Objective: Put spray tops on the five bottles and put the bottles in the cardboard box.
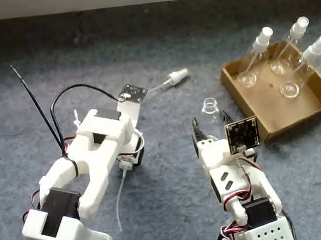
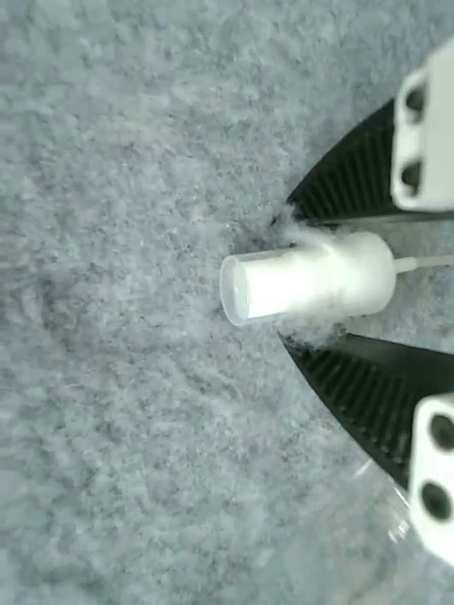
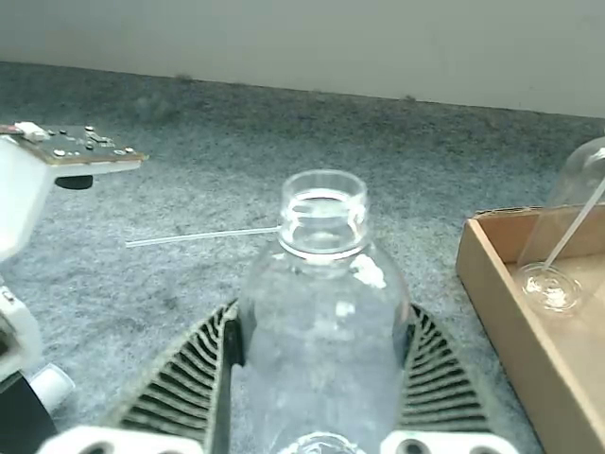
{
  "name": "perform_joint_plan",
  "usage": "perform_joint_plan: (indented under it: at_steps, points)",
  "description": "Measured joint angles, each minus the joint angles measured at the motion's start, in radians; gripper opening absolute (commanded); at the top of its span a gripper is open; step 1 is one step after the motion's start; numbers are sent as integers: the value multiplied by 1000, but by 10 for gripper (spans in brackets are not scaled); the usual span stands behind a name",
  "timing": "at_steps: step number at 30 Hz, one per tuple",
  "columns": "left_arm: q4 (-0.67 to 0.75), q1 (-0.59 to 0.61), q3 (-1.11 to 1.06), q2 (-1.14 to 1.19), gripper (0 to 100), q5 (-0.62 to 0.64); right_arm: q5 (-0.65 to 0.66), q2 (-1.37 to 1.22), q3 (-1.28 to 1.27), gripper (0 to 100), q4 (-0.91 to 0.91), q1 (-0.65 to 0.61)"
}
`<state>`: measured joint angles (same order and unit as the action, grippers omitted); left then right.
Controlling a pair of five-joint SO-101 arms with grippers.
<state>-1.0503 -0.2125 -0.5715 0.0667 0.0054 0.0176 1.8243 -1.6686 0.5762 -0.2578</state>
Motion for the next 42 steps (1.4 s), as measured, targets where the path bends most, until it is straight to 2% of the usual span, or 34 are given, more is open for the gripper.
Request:
perform_joint_plan:
  at_steps: [3, 8, 17, 22, 28, 35, 42]
  points:
    - [0, -9, 0, 0, 40, 0, 0, 0, 0, 102, 0, 0]
    - [2, -9, 0, 0, 5, 0, 0, 0, 0, 102, 0, -5]
    - [-37, -14, 23, -18, 5, 0, 0, 0, 0, 102, -43, -6]
    - [-170, -66, 78, -184, 5, 0, 0, 0, 0, 102, -83, -6]
    - [-193, -63, 107, -460, 5, 2, 0, 0, 0, 102, -94, -14]
    - [-44, -110, 107, -770, 5, -2, 0, 0, 0, 102, -94, -81]
    - [101, -138, 107, -902, 5, -2, 0, 0, 0, 102, -94, -86]
